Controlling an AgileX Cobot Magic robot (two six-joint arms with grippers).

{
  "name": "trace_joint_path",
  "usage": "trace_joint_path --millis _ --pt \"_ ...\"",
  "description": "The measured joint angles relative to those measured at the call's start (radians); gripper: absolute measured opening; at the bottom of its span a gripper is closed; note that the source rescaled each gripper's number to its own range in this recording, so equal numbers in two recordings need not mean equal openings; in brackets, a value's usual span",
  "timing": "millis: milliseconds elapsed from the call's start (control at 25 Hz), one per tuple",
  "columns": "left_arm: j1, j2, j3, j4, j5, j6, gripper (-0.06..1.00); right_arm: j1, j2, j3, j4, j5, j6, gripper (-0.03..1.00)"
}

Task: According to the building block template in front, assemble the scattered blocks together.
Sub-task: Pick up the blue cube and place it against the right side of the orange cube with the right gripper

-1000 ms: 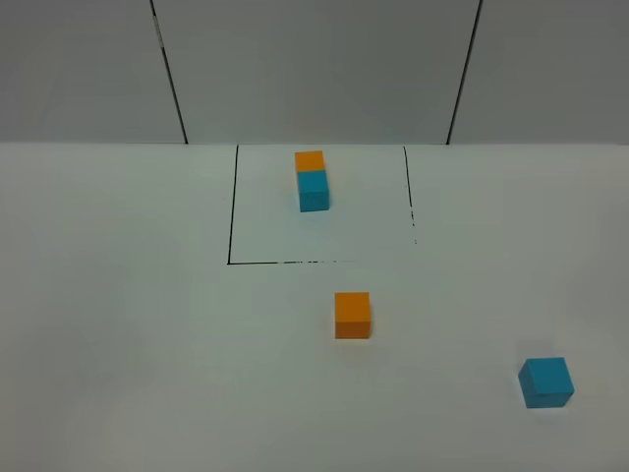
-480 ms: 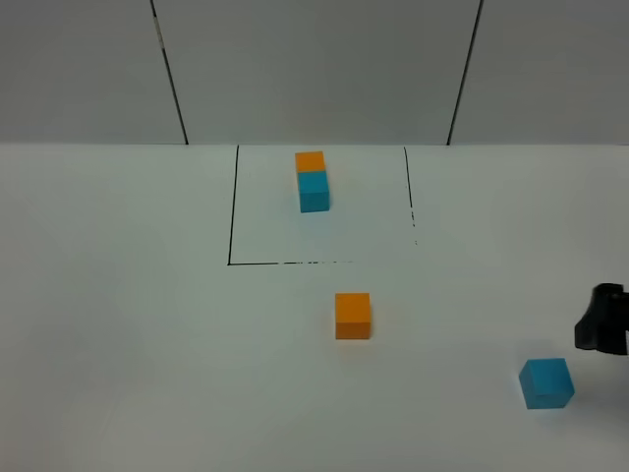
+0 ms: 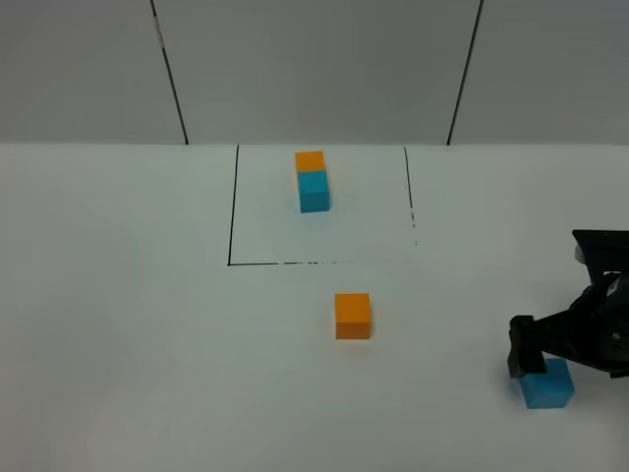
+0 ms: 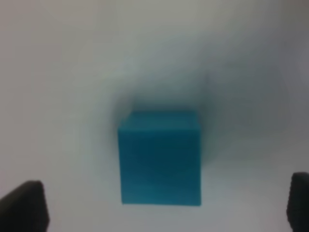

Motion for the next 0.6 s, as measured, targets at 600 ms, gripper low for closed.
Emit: trace_joint_path --millis 600 --pt "0.000 0.000 0.000 0.000 0.000 -0.002 0.68 0.008 0.191 -0.001 -0.052 -0.089 -0.029 1.00"
